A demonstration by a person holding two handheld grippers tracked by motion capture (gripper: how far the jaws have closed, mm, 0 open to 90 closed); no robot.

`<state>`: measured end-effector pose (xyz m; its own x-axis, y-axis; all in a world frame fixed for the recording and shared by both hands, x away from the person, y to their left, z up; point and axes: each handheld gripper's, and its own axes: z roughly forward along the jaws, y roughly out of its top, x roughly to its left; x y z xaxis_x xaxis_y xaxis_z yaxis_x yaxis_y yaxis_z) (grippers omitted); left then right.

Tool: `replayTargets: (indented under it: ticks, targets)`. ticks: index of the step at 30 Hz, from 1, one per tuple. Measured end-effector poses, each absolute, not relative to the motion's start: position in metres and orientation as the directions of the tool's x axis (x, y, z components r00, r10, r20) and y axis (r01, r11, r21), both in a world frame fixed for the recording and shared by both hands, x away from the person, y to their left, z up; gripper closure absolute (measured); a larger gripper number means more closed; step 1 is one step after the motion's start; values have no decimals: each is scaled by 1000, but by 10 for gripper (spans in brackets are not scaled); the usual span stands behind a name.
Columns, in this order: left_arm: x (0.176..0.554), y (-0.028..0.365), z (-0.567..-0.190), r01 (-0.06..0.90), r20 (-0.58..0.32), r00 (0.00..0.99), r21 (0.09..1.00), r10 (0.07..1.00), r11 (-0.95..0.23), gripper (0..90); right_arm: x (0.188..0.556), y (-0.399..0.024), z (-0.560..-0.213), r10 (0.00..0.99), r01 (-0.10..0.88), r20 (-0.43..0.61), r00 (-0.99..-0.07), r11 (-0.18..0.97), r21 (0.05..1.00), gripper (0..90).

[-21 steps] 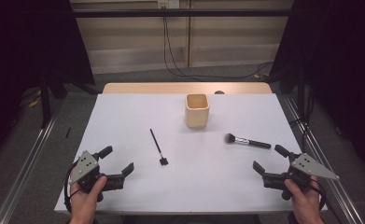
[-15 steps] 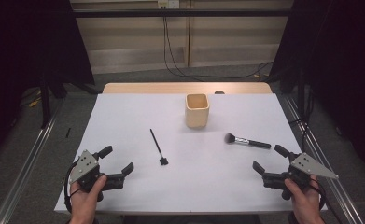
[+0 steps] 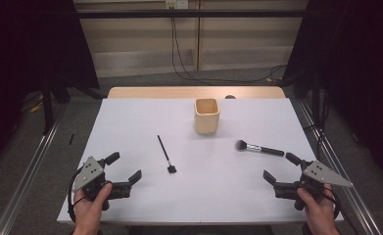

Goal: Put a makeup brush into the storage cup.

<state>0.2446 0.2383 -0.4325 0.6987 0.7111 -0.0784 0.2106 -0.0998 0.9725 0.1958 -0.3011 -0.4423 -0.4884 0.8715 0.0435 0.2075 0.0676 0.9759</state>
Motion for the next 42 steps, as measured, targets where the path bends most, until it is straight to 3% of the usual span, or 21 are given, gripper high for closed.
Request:
replayTargets:
  ticks: [14,42]
  targets:
    - [255,224,-419,161,-22,709,978,705,-131,38,198,-301,-443,869,217,48,-493,69,974,0]
    - [304,210,-417,210,-70,705,971,706,-113,28,199,-300,-443,869,222,42,-492,79,972,0]
